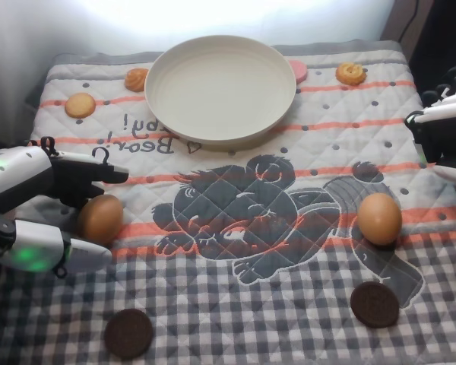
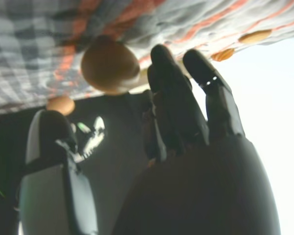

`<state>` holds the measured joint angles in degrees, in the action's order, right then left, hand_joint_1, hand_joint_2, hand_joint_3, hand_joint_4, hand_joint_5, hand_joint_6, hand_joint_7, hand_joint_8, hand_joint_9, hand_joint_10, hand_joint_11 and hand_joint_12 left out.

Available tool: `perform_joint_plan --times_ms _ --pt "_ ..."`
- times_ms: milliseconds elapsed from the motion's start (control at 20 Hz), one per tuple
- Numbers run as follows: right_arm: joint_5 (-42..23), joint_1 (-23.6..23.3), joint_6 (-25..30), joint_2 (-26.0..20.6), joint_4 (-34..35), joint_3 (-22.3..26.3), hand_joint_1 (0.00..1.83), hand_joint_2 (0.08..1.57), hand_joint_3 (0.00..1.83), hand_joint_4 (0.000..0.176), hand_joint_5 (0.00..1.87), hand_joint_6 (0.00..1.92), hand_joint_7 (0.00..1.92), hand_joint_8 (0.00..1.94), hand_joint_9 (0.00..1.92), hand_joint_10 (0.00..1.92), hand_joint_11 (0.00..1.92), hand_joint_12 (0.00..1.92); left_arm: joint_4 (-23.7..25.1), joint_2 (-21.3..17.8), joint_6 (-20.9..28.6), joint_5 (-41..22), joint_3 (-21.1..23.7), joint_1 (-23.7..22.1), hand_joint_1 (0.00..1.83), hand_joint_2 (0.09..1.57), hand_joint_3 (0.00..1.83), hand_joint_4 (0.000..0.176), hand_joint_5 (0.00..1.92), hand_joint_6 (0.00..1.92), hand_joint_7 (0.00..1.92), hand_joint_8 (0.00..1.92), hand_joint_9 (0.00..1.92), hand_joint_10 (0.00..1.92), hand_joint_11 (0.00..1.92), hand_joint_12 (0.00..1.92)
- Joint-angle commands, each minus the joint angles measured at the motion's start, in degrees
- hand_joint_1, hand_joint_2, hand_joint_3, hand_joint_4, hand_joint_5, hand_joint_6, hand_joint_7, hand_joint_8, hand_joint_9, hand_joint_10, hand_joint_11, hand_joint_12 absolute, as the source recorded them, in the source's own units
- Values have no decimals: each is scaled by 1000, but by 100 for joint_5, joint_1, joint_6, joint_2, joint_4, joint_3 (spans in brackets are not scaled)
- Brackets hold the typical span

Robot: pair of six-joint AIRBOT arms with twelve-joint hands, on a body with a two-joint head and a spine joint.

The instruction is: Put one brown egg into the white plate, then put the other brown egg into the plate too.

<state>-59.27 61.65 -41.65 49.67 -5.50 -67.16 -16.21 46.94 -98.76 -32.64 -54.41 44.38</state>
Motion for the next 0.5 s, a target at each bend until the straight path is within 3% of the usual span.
perform_joint_plan --times_ms 0,150,200,250,300,350,400,450 --pt "-649 -80 17 2 159 -26 799 1320 2 176 607 1527 821 2 830 4 530 757 -38 -14 16 -519 -65 -78 788 915 1 130 452 0 648 2 771 36 104 1335" --pt "-648 -79 17 6 158 -26 802 1319 1 176 609 1524 821 2 830 3 531 754 -49 35 16 -437 -129 -123 843 923 2 133 455 2 666 6 781 45 91 1377" --pt "-648 -79 17 6 151 -25 580 1344 0 69 702 604 801 4 815 3 519 743 -49 52 16 -413 -144 -142 855 935 6 134 453 1 673 8 776 44 86 1377" --pt "-649 -80 17 6 150 -23 489 1348 0 46 777 198 774 5 795 4 510 727 -48 69 16 -387 -159 -156 872 937 5 133 457 2 682 10 779 47 85 1379" --pt "-649 -82 17 8 142 -23 434 1327 0 49 699 58 665 0 685 0 451 677 -48 89 16 -365 -175 -166 906 935 2 134 484 3 720 12 803 63 120 1374" --pt "-649 -83 17 10 136 -22 385 1294 1 65 589 11 524 0 540 0 388 547 -43 113 16 -341 -189 -184 955 936 1 133 520 4 753 13 826 88 158 1358" --pt "-648 -82 17 10 136 -18 373 1270 2 71 538 1 464 0 476 0 371 442 -38 133 16 -318 -198 -202 982 940 1 132 556 3 797 7 810 236 186 1342" --pt "-648 -81 17 11 135 -16 375 1243 2 75 487 0 416 0 435 0 373 355 -38 147 16 -307 -201 -208 1014 966 0 118 633 14 879 15 729 578 202 1360"
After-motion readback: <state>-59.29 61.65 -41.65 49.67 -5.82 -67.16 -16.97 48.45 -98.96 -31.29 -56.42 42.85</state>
